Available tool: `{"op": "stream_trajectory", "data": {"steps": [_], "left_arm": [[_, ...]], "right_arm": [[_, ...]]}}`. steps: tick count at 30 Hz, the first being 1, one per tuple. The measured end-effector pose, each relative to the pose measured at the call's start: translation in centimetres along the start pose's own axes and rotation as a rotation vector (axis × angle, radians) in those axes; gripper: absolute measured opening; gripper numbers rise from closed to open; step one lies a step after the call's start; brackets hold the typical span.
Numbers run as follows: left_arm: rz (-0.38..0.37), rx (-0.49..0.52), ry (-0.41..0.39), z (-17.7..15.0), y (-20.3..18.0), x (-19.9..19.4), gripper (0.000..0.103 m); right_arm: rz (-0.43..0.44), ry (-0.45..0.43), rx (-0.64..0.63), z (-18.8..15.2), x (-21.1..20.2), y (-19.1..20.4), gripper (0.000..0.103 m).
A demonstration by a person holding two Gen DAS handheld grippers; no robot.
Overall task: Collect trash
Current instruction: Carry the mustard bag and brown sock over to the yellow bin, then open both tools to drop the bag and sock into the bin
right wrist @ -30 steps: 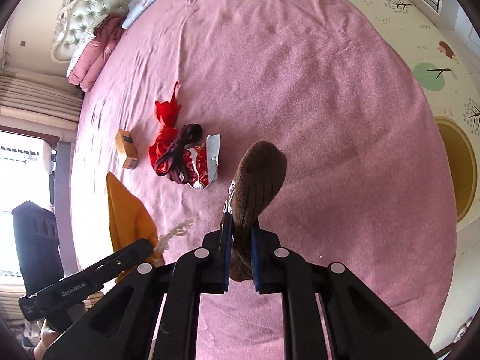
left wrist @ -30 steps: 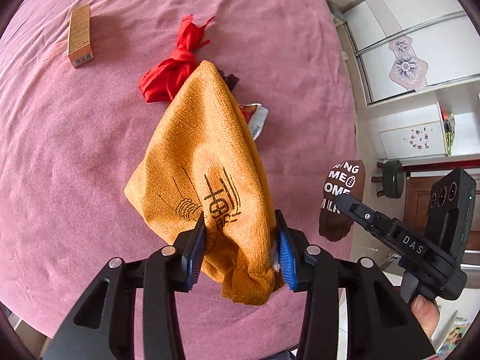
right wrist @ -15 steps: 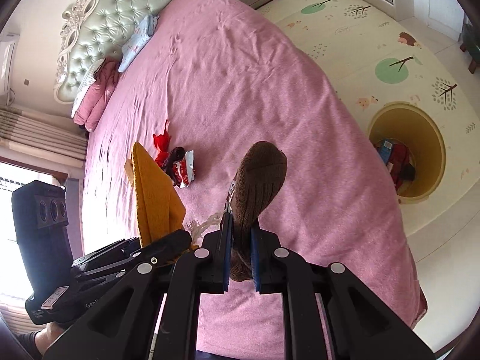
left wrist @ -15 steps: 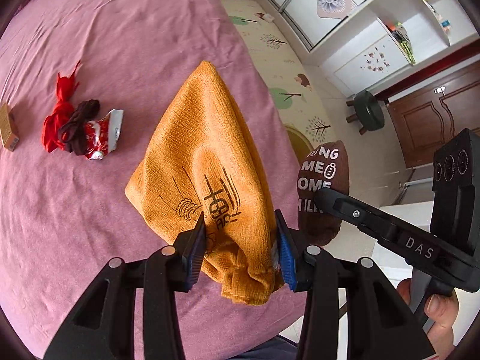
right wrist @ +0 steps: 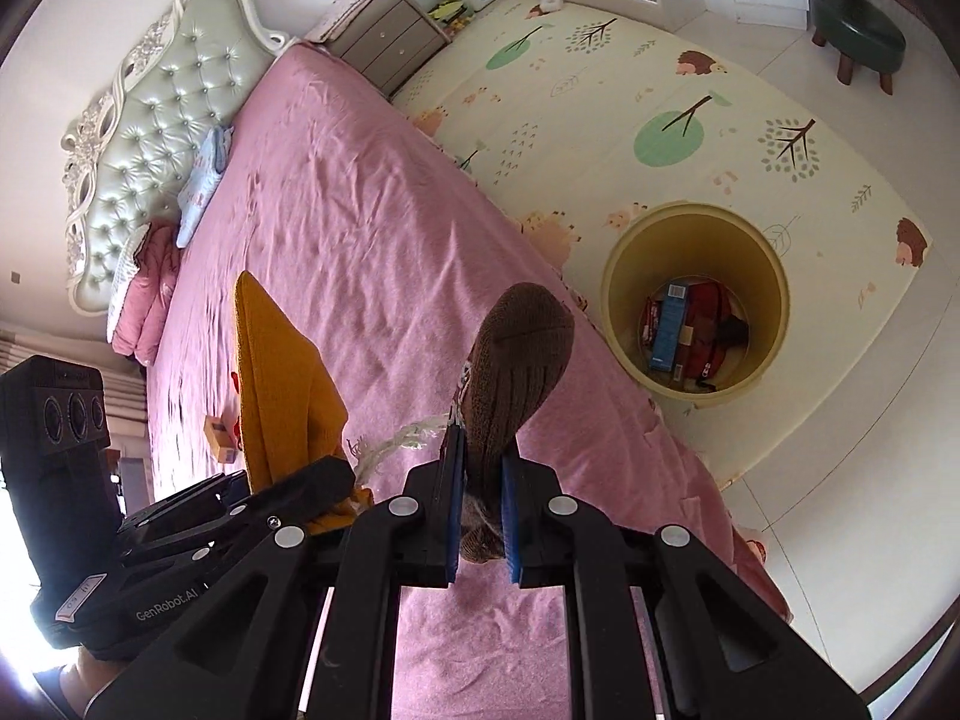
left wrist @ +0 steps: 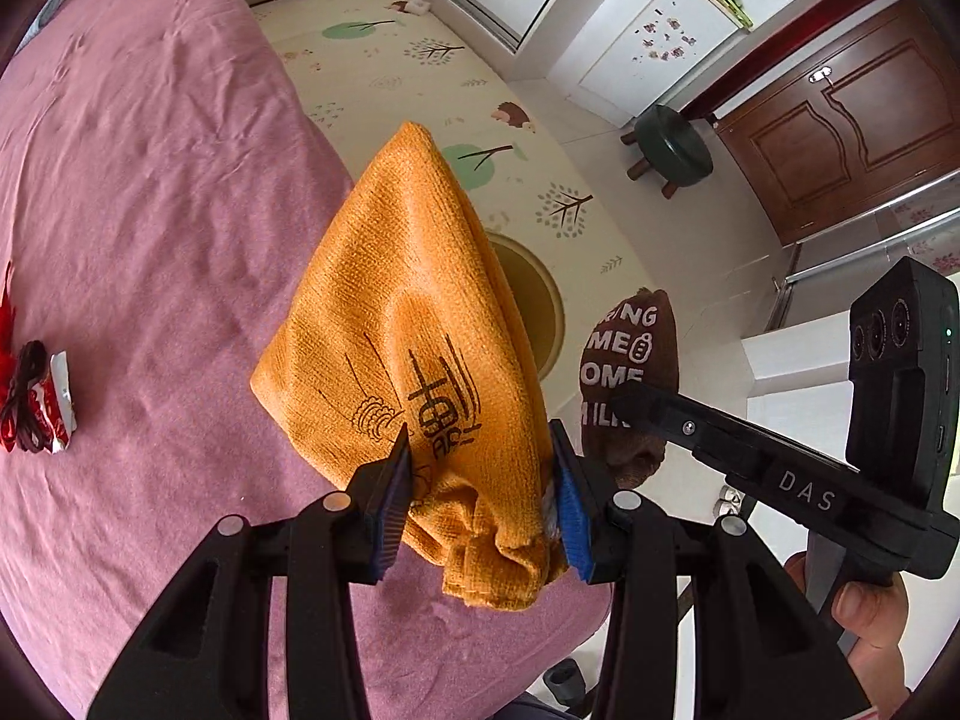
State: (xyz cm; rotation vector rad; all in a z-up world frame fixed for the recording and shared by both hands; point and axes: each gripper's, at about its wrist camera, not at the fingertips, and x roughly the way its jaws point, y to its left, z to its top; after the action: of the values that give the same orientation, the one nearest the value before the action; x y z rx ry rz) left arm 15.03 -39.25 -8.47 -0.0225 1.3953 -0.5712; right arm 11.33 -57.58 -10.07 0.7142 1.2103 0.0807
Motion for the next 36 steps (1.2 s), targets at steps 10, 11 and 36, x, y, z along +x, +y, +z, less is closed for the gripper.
{"op": "stream_trajectory", "data": {"steps": [10, 11, 36], "left_arm": [[-0.01, 0.092, 0.059, 5.5, -3.8, 6.1, 0.043], [-0.011, 0.095, 0.064, 6.0, -4.0, 6.7, 0.043], [-0.022, 0.166, 0.067, 11.5, -5.1, 10.2, 0.095]], "right_arm": [[-0.049, -0.025, 0.067, 5.2, 1.1, -6.2, 0.011], [-0.05, -0.024, 0.073, 5.8, 1.3, -6.8, 0.011], [-0.132, -0.106, 0.142, 10.3, -0.5, -11.0, 0.053]]}}
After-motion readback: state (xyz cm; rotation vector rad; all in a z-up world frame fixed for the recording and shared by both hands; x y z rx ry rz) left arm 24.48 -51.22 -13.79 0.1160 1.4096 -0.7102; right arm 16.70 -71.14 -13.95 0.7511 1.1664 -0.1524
